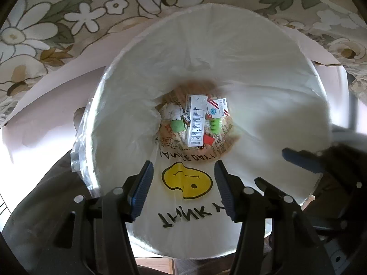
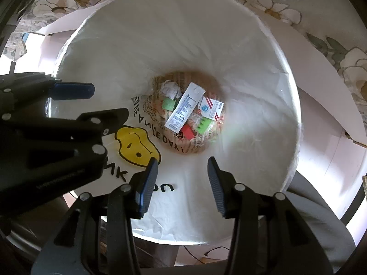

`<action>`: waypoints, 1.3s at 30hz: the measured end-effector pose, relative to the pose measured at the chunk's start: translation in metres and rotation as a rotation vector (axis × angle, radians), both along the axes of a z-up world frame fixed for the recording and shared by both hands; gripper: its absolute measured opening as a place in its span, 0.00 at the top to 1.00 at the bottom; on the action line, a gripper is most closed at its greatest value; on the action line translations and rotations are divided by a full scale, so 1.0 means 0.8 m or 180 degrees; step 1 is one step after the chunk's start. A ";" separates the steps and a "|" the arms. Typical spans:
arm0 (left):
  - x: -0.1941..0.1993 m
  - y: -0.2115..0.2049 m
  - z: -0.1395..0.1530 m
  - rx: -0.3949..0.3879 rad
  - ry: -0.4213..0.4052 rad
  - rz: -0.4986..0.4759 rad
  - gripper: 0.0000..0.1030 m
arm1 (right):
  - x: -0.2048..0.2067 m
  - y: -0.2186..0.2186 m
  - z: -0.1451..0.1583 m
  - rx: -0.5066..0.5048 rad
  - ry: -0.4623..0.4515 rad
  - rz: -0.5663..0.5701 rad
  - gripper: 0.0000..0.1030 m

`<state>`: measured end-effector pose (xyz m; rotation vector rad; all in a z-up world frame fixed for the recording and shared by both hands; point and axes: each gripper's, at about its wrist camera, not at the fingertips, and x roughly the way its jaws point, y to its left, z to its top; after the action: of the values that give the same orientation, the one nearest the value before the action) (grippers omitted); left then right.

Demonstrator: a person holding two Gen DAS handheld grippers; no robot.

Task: Collect trash
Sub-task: 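Open the left tool to drop the green block while the right tool drops the lime brick, then raise both open tools from the bin toward the black cylinder on the bed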

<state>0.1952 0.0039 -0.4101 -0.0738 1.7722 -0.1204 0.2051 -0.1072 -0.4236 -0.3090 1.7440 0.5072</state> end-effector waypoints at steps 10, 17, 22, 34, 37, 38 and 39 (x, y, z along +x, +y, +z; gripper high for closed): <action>-0.012 0.003 0.034 0.0092 -0.0262 0.0010 0.44 | -0.003 -0.002 0.023 0.0065 -0.0140 0.0019 0.55; -0.024 0.001 0.082 0.0078 -0.0501 0.0034 0.44 | -0.009 -0.005 0.058 0.0142 -0.0314 0.0040 0.55; -0.030 0.004 0.131 0.0036 -0.0710 0.0171 0.40 | -0.014 -0.012 0.094 0.0168 -0.0518 0.0138 0.55; -0.033 0.002 0.286 0.0043 -0.1389 0.0465 0.19 | -0.015 -0.035 0.216 0.0287 -0.1254 0.0372 0.38; -0.032 0.000 0.324 0.0117 -0.1537 0.0479 0.14 | -0.013 -0.042 0.254 0.0337 -0.1461 0.0431 0.35; -0.033 -0.001 0.336 0.0147 -0.1600 0.0488 0.13 | -0.012 -0.045 0.268 0.0346 -0.1535 0.0450 0.34; -0.034 -0.001 0.346 0.0166 -0.1646 0.0507 0.12 | -0.011 -0.047 0.278 0.0348 -0.1598 0.0465 0.31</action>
<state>0.1684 0.0034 -0.1335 -0.1331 1.2468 0.0227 0.1964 -0.1450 -0.2016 -0.4458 1.2088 0.5716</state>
